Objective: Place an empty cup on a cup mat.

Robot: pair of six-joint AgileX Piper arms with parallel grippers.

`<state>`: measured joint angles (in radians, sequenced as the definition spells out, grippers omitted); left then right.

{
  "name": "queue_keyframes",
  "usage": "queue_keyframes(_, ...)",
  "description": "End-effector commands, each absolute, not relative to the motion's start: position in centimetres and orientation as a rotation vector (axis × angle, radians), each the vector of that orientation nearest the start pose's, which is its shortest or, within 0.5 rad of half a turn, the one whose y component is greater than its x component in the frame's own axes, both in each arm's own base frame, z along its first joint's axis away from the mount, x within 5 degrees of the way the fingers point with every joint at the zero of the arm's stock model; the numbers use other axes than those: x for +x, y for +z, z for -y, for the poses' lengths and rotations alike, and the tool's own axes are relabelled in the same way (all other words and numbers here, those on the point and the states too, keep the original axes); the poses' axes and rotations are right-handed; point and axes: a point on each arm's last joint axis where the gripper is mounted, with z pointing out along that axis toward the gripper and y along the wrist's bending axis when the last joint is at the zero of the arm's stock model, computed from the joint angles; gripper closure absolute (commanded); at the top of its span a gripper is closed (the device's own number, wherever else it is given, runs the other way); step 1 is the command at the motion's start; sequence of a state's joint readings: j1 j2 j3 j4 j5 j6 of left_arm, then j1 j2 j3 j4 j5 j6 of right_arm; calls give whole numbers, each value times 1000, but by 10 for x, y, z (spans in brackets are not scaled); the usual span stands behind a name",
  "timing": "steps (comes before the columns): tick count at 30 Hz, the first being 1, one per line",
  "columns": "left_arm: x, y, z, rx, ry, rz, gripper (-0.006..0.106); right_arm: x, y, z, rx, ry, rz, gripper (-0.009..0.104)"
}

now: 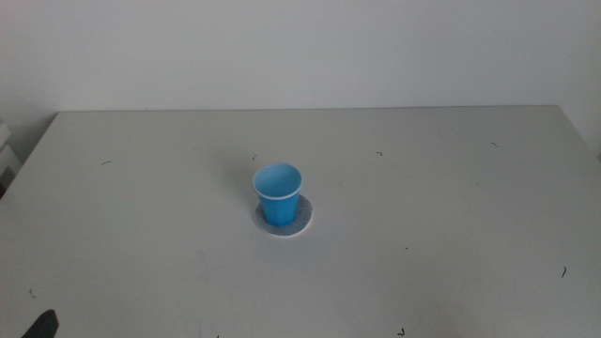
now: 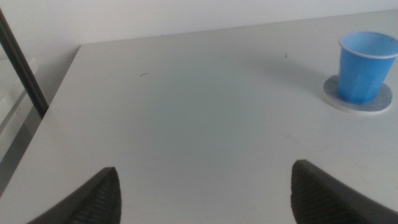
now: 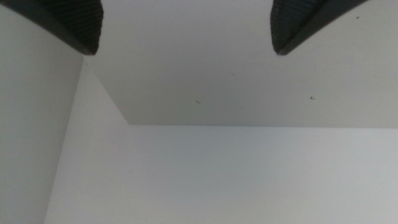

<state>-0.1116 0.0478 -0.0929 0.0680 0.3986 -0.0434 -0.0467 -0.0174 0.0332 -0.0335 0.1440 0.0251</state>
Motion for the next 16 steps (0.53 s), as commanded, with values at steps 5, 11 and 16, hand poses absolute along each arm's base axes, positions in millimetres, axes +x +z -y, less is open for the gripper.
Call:
queue_keyframes(5, 58, 193, 6, 43, -117, -1634, -5, 54, 202, 3, 17, -58, -1535, 1)
queue_keyframes(11, 57, 192, 5, 36, -121, -1648, -5, 54, 202, 3, 17, -58, -1535, 1)
queue_keyframes(16, 55, 193, 5, 36, -120, -1631, -5, 54, 202, 3, 17, -58, -1535, 1)
